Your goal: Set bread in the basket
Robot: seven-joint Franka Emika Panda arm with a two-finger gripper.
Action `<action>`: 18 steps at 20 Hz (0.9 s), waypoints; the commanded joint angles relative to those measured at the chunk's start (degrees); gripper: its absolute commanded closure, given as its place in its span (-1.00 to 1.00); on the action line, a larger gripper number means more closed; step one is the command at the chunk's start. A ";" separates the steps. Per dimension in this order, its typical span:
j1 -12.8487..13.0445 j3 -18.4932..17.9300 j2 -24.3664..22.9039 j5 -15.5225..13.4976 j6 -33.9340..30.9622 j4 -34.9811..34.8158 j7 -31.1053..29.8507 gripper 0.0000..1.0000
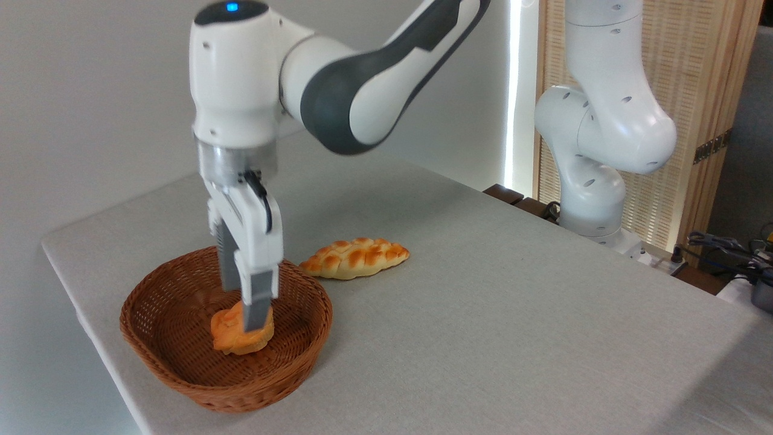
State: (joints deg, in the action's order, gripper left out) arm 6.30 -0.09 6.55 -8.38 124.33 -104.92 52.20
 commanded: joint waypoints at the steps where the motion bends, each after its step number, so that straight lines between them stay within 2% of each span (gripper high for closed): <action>1: -0.41 -0.44 -3.90 -0.50 -6.34 4.36 -2.10 -1.00; 2: -0.50 -0.53 -4.61 -0.33 -11.77 6.03 -2.01 -1.00; 4: -3.38 -0.09 -5.31 -0.33 -22.24 10.94 -2.36 -1.00; 6: -4.01 -0.44 -5.67 0.02 -27.98 13.59 -5.42 -1.00; 8: -4.01 -0.35 -6.80 2.03 -28.79 13.87 -9.20 -1.00; 12: -3.49 0.17 -6.99 5.38 -30.29 13.69 -10.62 -1.00; 18: -3.49 0.17 -6.64 5.74 -31.42 13.52 -11.59 -1.00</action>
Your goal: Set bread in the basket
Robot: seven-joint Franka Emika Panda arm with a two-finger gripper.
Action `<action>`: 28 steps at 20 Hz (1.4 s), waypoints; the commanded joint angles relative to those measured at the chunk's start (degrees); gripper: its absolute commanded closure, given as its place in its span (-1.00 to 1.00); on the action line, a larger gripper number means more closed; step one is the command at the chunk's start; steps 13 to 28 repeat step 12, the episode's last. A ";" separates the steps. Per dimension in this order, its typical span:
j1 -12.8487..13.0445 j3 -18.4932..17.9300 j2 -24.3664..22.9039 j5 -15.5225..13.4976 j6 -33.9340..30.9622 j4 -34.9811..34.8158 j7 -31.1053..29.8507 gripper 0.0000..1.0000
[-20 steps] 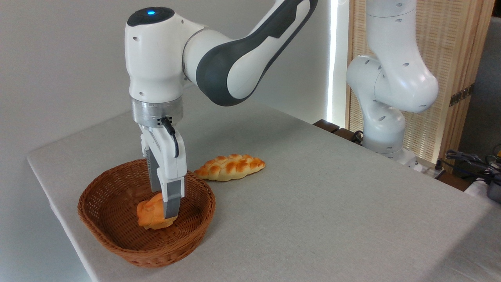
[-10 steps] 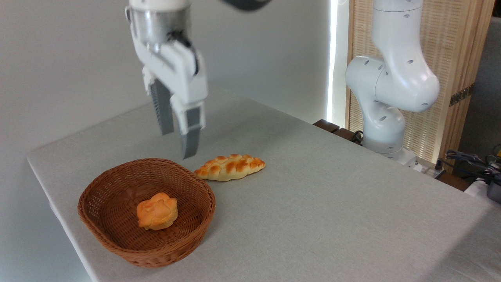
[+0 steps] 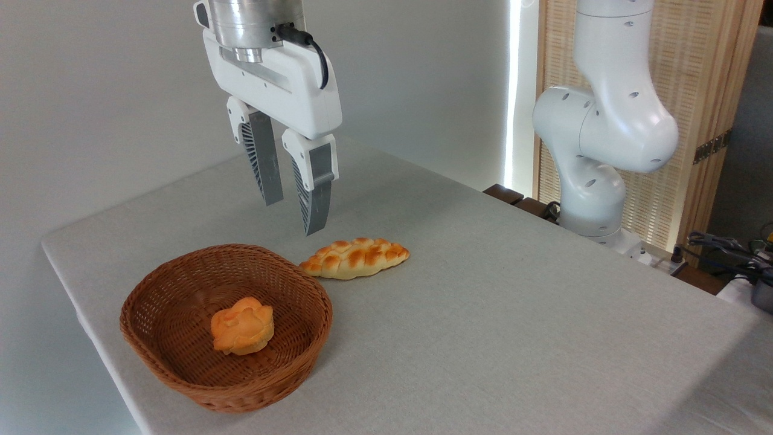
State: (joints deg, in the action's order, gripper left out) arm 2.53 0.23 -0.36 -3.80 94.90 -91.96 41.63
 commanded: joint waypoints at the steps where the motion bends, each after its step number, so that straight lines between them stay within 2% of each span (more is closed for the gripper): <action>1: 0.29 -0.15 0.27 1.78 -2.17 0.55 -1.11 -1.00; 4: 0.38 -0.06 0.45 3.71 -2.17 0.55 -1.11 -1.00; 28: 0.38 -0.15 0.45 3.71 -2.17 0.55 -0.67 -1.00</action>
